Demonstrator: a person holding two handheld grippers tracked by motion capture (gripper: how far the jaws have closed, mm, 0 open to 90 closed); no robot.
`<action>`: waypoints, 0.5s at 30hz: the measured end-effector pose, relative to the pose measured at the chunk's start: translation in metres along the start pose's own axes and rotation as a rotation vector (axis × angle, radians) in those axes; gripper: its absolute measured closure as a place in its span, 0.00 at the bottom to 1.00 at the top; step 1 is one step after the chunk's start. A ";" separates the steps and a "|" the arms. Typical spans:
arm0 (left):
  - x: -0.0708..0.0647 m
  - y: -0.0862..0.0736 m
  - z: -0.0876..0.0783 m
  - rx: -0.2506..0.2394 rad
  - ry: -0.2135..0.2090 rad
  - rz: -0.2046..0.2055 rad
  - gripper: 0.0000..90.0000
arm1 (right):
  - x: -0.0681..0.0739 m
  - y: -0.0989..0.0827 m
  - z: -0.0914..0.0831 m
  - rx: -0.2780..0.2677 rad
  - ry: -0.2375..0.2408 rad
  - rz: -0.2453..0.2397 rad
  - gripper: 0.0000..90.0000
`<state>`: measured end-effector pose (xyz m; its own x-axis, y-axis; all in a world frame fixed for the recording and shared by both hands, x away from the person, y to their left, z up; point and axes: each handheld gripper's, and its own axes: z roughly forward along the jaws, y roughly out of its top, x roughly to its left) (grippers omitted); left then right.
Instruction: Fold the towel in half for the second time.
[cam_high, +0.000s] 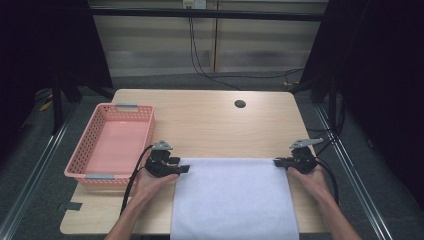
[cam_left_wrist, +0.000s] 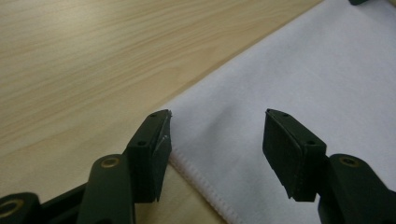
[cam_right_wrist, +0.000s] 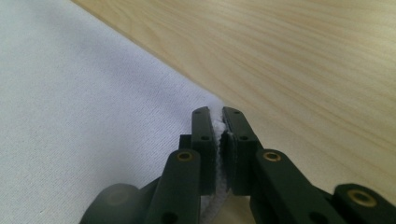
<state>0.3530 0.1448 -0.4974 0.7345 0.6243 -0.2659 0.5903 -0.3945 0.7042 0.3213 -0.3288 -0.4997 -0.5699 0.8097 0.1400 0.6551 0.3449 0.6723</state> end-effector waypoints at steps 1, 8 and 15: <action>0.001 0.001 0.001 0.005 -0.003 -0.001 0.44 | 0.000 0.000 0.000 0.000 0.000 0.004 0.94; 0.004 0.001 0.008 0.002 0.027 0.021 0.42 | -0.002 0.000 -0.001 0.004 -0.003 0.013 0.94; 0.010 0.002 0.012 -0.030 0.026 -0.008 0.41 | -0.005 -0.001 -0.002 -0.003 -0.011 0.012 0.94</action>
<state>0.3655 0.1421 -0.5059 0.7205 0.6450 -0.2546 0.5854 -0.3690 0.7219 0.3228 -0.3342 -0.4999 -0.5571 0.8186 0.1402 0.6601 0.3340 0.6728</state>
